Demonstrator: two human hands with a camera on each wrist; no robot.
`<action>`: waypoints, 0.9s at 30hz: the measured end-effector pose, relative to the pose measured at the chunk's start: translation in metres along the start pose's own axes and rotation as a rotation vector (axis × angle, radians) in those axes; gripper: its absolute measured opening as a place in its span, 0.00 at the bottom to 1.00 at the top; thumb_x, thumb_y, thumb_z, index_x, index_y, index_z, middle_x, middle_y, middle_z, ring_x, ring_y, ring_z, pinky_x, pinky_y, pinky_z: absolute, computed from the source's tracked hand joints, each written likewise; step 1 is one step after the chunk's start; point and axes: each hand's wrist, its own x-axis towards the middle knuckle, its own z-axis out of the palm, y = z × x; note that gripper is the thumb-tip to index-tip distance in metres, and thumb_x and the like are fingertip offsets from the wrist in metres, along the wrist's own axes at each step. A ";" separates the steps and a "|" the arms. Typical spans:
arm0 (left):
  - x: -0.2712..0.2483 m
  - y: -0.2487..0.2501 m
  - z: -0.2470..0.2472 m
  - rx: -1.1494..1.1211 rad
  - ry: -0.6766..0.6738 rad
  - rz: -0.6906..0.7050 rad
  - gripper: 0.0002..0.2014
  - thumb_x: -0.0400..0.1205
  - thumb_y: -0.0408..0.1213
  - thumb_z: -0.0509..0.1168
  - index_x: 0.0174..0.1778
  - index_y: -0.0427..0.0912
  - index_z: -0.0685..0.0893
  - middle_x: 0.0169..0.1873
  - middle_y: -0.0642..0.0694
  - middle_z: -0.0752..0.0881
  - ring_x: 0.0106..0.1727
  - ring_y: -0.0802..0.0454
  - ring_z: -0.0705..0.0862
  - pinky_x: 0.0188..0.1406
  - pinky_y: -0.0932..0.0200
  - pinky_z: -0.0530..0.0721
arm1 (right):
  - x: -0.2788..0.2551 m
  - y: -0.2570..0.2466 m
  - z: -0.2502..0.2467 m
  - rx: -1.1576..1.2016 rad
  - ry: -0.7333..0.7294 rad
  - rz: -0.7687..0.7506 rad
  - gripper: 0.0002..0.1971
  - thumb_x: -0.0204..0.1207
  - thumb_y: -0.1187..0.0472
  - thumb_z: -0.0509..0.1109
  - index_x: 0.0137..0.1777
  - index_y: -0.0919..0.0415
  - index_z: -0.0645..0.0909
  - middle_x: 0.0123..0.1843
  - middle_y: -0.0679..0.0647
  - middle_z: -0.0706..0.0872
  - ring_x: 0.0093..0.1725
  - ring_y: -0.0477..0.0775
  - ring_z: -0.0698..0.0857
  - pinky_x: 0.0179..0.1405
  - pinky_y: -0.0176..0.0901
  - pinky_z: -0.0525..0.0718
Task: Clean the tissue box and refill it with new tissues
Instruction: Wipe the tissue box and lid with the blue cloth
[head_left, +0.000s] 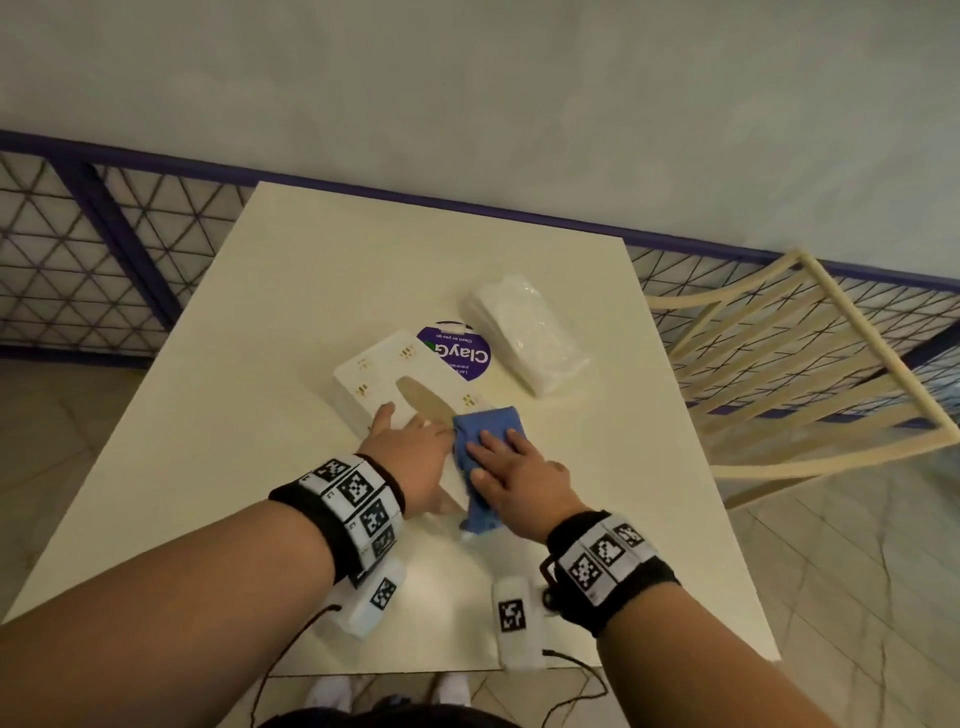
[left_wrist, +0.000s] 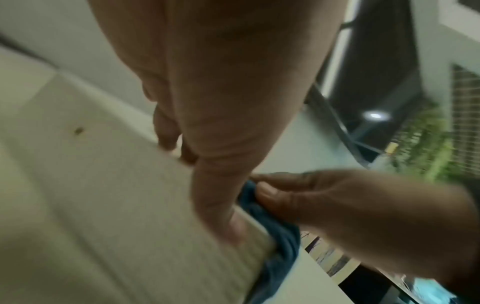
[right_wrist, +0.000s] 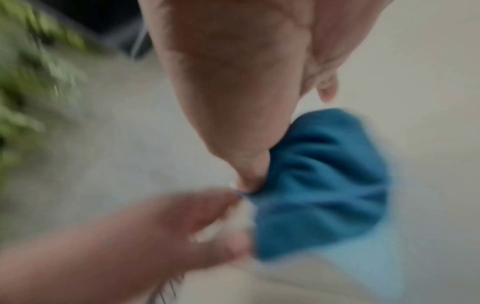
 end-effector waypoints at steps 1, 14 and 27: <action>0.000 0.002 0.004 -0.049 -0.018 -0.016 0.41 0.73 0.61 0.66 0.80 0.54 0.58 0.79 0.55 0.64 0.82 0.51 0.56 0.78 0.35 0.44 | 0.002 0.001 0.012 -0.081 -0.037 0.016 0.25 0.85 0.45 0.51 0.82 0.39 0.54 0.86 0.41 0.54 0.85 0.48 0.49 0.80 0.68 0.54; 0.005 -0.001 0.012 -0.019 -0.055 -0.072 0.44 0.75 0.61 0.65 0.82 0.49 0.52 0.82 0.54 0.57 0.84 0.56 0.49 0.79 0.35 0.40 | -0.004 -0.021 0.032 -0.008 0.004 0.004 0.28 0.87 0.51 0.50 0.85 0.53 0.49 0.87 0.51 0.46 0.86 0.51 0.42 0.82 0.52 0.37; 0.007 -0.001 0.013 -0.232 -0.066 -0.119 0.47 0.70 0.52 0.76 0.80 0.44 0.59 0.80 0.41 0.63 0.79 0.41 0.63 0.76 0.52 0.62 | 0.002 -0.008 0.031 0.196 0.059 -0.021 0.26 0.84 0.57 0.59 0.82 0.51 0.61 0.86 0.47 0.55 0.86 0.49 0.45 0.84 0.54 0.51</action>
